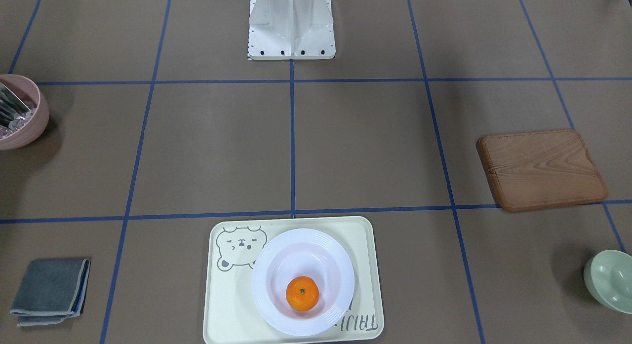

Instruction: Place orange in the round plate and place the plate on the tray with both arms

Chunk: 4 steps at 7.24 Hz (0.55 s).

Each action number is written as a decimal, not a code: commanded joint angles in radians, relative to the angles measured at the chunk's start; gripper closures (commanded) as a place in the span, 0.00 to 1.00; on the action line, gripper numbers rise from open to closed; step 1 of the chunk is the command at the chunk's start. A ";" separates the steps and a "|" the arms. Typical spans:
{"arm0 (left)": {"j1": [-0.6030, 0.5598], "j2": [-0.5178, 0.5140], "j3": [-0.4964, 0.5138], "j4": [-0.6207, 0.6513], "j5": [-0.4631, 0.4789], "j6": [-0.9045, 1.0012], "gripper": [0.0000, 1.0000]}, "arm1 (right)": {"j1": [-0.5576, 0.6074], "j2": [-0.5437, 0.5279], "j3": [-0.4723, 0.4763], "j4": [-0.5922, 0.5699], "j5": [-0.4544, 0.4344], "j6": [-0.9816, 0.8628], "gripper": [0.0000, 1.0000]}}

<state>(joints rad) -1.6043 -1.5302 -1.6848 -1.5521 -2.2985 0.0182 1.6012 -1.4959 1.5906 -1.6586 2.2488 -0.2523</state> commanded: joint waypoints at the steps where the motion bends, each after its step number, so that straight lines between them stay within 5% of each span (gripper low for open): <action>1: 0.001 -0.002 0.000 -0.005 -0.006 0.003 0.02 | 0.000 -0.023 -0.009 0.040 0.003 0.008 0.00; 4: 0.001 -0.002 0.002 -0.009 -0.007 0.003 0.02 | -0.003 -0.038 0.009 0.039 0.028 -0.002 0.00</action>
<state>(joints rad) -1.6031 -1.5333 -1.6821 -1.5599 -2.3025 0.0214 1.6008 -1.5230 1.5942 -1.6199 2.2758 -0.2520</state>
